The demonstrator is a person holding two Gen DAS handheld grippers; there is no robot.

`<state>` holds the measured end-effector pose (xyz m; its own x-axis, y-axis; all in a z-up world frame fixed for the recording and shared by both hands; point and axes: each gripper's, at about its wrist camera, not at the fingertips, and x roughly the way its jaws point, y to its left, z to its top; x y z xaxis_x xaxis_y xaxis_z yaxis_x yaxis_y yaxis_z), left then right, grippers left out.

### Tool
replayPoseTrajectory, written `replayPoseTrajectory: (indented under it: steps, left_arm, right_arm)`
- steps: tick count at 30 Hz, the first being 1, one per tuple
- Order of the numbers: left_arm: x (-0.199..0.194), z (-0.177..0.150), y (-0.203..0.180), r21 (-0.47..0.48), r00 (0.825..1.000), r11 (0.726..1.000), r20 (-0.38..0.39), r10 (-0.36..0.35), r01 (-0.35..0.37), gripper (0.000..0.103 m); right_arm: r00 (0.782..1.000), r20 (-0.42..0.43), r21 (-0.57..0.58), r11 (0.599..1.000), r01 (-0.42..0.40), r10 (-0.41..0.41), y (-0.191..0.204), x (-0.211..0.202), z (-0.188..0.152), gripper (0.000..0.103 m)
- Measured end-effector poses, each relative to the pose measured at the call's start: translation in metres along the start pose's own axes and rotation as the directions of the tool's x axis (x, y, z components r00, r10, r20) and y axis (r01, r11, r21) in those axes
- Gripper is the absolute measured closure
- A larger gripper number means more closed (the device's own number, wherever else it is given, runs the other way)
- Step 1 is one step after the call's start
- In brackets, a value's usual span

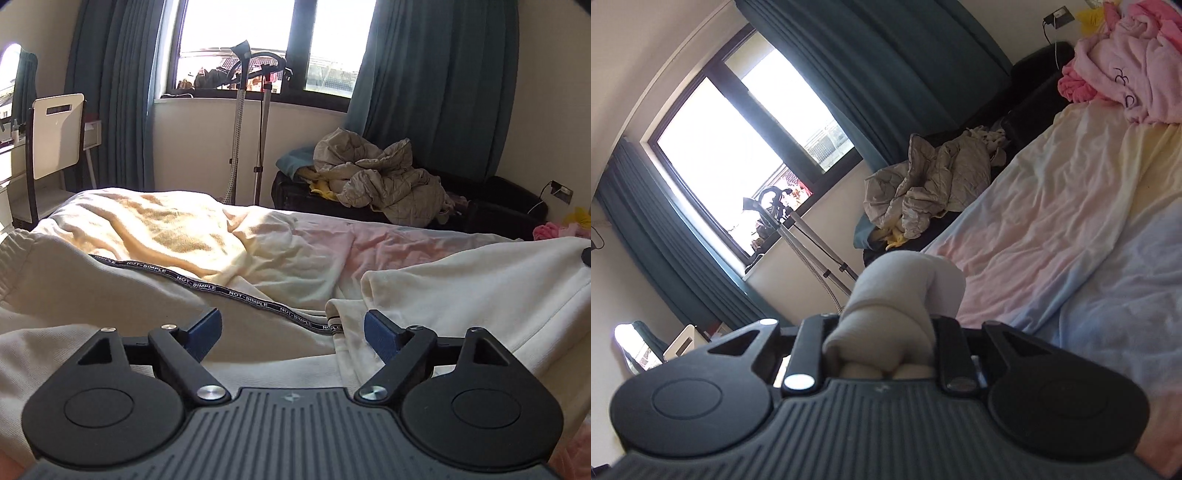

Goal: Fold clothes

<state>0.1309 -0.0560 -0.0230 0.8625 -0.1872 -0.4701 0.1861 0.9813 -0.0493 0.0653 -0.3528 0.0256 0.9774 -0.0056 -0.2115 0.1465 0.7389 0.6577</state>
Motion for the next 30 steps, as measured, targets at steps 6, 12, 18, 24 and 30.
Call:
replayPoseTrajectory:
  steps: [6,12,18,24,30]
  left_arm:
    - [0.054,-0.010,-0.069,0.068,0.993,0.996,-0.109,-0.045,0.052,0.016]
    - [0.086,-0.026,-0.098,0.124,0.982,0.991,-0.186,-0.030,0.054,0.016]
    - [0.038,-0.007,-0.051,0.123,0.988,0.992,-0.154,-0.021,0.040,0.011]
    - [-0.028,0.015,0.014,0.178,0.992,0.981,-0.082,0.098,-0.082,0.010]
    - [-0.073,0.023,0.077,0.104,0.976,0.974,-0.058,0.209,-0.203,0.010]
  right_arm:
    - [0.986,0.163,-0.069,0.998,-0.010,0.021,-0.020,-0.025,0.032,0.080]
    - [0.985,0.168,-0.205,0.979,-0.009,0.044,-0.016,-0.013,0.018,0.080]
    - [0.979,0.189,-0.279,0.960,-0.021,0.077,-0.001,-0.011,0.005,0.080]
    - [0.979,0.184,-0.402,0.916,-0.004,0.085,0.035,-0.001,-0.019,0.079]
    - [0.981,0.181,-0.541,0.840,0.040,0.069,0.092,0.008,-0.052,0.079]
